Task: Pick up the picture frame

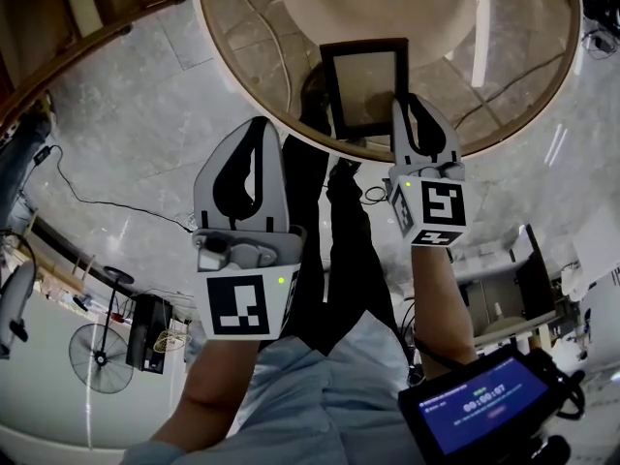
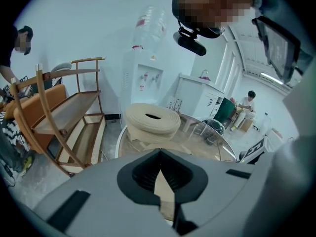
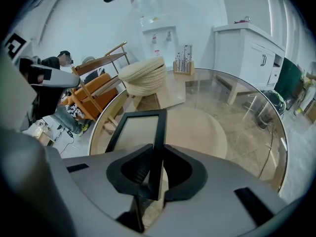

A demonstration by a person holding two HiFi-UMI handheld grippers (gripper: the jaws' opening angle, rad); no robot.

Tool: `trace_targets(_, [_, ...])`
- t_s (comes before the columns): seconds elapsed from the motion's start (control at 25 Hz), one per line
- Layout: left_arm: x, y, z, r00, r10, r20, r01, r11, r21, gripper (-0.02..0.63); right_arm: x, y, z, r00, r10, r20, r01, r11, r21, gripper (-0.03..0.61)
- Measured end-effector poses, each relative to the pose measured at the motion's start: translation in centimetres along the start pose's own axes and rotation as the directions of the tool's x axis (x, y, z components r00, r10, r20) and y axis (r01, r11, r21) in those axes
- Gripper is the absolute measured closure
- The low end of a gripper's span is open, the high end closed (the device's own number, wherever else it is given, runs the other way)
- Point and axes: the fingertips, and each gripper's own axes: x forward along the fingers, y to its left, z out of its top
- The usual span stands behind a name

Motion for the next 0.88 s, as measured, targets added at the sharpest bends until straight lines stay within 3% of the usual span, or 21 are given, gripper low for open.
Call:
trace_targets(0.48, [-1.7,0.1,3.4,0.995,-0.005,0.095,0.001,0.999,0.032,0.603,-2.7,0.5,3.2,0.996,-0.026,0.086,0.028,0.999,-0.019,0.5])
trace_targets(0.88, [-6.6,-2.0,11.0,0.974,-0.005,0.224,-0.017,0.995,0.096,0.603,-9.8,1.1,10.2,0.972,-0.033,0.234,0.044,0.998,-0.045,0.5])
